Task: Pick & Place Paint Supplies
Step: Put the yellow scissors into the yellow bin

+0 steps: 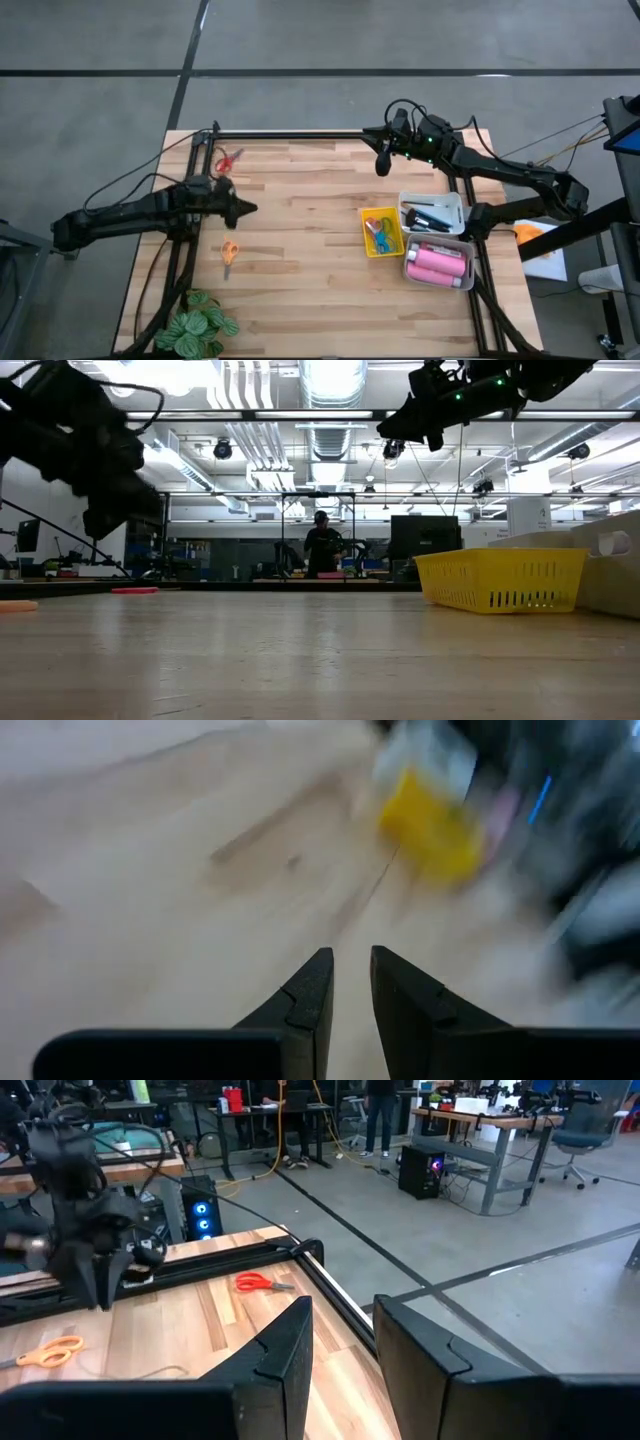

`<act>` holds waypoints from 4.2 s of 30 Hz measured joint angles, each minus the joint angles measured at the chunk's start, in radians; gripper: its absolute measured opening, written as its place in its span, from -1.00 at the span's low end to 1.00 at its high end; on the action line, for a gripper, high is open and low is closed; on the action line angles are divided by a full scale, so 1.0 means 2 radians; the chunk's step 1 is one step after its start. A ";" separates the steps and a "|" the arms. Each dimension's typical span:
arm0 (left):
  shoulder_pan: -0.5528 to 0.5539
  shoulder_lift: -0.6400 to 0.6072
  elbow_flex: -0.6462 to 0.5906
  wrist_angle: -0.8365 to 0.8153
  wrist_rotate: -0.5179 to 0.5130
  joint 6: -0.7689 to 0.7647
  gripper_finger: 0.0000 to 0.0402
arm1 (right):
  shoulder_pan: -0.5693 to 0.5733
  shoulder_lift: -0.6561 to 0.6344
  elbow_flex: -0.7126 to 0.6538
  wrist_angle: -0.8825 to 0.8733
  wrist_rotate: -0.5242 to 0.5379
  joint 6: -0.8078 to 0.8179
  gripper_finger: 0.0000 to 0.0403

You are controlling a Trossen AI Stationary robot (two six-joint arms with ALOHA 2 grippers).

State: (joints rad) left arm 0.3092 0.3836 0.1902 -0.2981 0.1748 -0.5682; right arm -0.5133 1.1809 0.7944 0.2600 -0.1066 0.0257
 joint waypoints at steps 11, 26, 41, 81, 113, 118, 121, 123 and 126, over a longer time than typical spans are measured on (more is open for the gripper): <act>0.001 0.000 0.035 -0.003 0.083 -0.251 -0.64 | 0.000 0.000 0.000 0.000 0.000 0.000 -0.47; 0.000 0.111 0.259 -0.438 0.057 -0.199 -0.64 | 0.000 0.000 0.000 0.000 0.000 0.000 -0.47; -0.075 0.242 0.260 -0.475 0.075 -0.368 -0.64 | 0.000 0.000 0.000 0.000 0.000 0.000 -0.47; -0.230 0.535 0.244 -0.288 0.023 -0.451 -0.64 | 0.000 0.000 0.000 0.000 0.000 0.000 -0.47; -0.233 0.569 0.245 -0.273 0.000 -0.436 -0.96 | 0.000 0.000 0.000 0.000 0.000 0.000 -0.47; -0.233 0.568 0.246 -0.273 0.000 -0.437 -0.97 | 0.000 0.000 0.000 0.000 0.000 0.000 -0.47; -0.232 0.562 0.247 -0.271 0.001 -0.443 -0.97 | 0.000 0.000 0.000 0.000 0.000 0.000 -0.47; -0.232 0.554 0.253 -0.253 -0.011 -0.451 -0.97 | 0.000 0.000 0.000 0.000 0.000 0.000 -0.47; -0.226 0.532 0.259 -0.244 -0.015 -0.450 -0.98 | 0.000 0.000 0.000 0.000 0.000 0.000 -0.47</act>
State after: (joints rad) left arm -0.1437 1.4469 0.7083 -0.7857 0.1453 -1.4673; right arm -0.5132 1.1816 0.7944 0.2592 -0.1065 0.0254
